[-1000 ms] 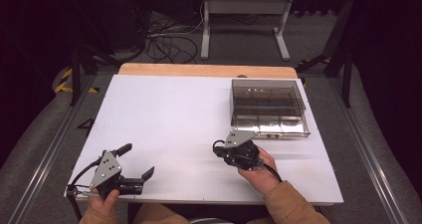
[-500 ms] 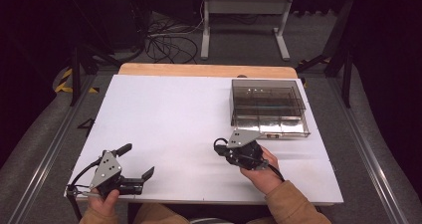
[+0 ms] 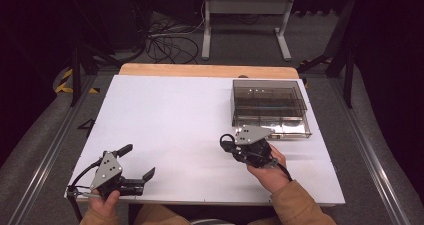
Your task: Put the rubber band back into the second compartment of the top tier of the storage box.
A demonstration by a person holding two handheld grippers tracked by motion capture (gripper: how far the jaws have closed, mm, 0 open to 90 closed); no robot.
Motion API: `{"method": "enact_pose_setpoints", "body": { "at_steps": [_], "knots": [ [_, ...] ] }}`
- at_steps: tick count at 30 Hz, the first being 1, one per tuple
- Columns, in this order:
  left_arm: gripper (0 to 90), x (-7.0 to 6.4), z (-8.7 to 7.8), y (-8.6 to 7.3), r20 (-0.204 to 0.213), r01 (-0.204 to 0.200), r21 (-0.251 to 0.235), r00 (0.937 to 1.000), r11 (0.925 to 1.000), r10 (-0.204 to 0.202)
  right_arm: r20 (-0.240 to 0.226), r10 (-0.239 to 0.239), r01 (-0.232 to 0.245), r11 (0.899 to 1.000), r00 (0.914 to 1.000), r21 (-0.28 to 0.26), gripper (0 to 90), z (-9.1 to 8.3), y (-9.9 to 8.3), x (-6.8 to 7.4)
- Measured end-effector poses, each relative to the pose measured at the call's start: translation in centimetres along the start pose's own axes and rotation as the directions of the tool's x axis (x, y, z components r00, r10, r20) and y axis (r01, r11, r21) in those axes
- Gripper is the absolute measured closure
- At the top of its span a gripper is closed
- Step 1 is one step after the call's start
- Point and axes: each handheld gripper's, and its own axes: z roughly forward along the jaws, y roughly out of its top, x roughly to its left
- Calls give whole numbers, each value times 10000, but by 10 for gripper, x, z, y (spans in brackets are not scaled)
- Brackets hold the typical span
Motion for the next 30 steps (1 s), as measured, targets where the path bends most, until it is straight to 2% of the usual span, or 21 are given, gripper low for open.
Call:
{"method": "enact_pose_setpoints", "body": {
  "at_steps": [12,18,21,30],
  "knots": [
    [19,0,0,0,9,5,1,10000,10000,-5,718,154,-150,9999,9973,-66,858,-17,1,-13],
    [19,0,1,0,20,-20,12,10000,10000,20,1046,452,-437,9989,9935,-166,858,-28,0,-23],
    [19,0,1,0,11,-16,13,10000,10000,16,1229,724,-697,9972,9898,-261,858,-34,-1,-29],
    [19,0,1,0,18,2,17,10000,10000,-2,1665,1105,-1043,9935,9798,-451,861,-45,-4,-39]
  ]
}}
